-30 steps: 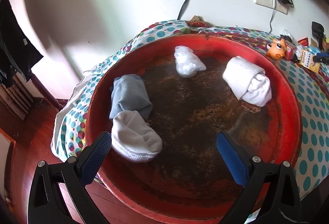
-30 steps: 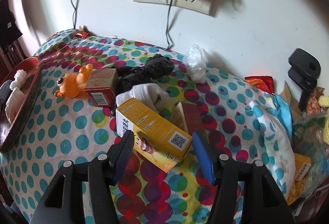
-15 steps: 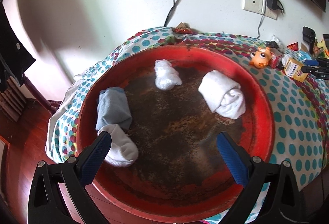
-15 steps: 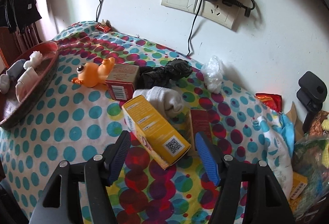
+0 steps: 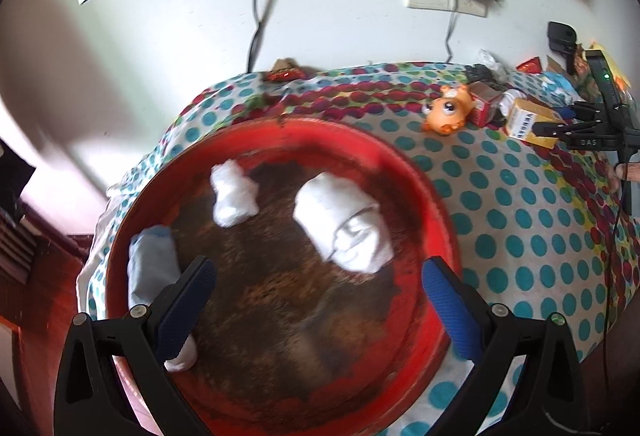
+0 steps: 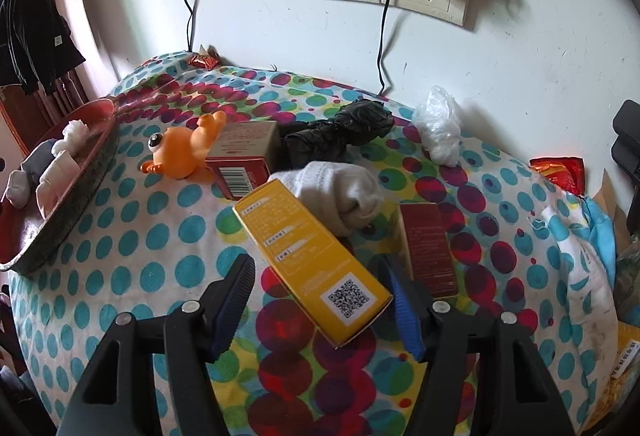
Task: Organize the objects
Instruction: 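Move the right gripper to the tall yellow box and grasp it, then grasp the orange toy figure with the left gripper while the right gripper holds the yellow box, then carry the orange toy figure into the red tray with the left gripper and release, then carry the yellow box with the right gripper into the red tray and release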
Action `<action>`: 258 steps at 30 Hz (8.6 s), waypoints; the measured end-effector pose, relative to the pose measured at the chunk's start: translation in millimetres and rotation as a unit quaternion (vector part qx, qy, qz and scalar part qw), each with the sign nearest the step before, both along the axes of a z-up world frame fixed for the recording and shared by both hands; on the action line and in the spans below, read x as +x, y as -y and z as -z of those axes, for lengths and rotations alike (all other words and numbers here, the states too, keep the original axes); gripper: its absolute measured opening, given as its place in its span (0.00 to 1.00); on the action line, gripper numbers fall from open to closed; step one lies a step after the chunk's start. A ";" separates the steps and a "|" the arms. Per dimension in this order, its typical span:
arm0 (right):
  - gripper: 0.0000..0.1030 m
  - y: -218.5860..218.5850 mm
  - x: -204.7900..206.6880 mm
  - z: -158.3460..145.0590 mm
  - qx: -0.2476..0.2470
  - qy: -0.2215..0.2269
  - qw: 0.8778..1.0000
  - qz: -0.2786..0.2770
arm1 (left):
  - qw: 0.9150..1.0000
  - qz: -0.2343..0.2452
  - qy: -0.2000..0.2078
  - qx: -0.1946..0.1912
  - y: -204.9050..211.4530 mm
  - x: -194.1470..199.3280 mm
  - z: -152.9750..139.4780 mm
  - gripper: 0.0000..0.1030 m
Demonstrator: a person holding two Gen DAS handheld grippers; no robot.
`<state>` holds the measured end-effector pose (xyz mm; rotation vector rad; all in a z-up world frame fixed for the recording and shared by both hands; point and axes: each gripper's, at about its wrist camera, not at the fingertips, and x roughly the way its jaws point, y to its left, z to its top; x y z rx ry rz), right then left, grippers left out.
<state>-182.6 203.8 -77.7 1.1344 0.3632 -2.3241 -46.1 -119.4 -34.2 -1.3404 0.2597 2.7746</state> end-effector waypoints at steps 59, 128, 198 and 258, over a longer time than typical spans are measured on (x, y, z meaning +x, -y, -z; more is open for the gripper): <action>0.30 -5.7 31.4 11.3 -0.067 -0.020 0.990 0.120 | 0.974 0.193 0.108 -0.039 -170.4 -206.6 67.3 0.50; 0.30 2.5 29.9 14.1 -0.030 -0.022 0.992 0.121 | 0.998 0.017 0.061 0.020 -88.0 -34.9 1.1 0.50; 0.30 5.7 28.2 16.5 -0.003 -0.027 0.992 0.125 | 0.987 -0.138 0.078 0.023 103.1 -42.0 59.6 0.68; 0.29 174.9 159.2 -53.9 -0.022 -0.057 0.998 -0.011 | 0.993 -0.116 -0.012 0.036 101.5 30.9 33.1 1.00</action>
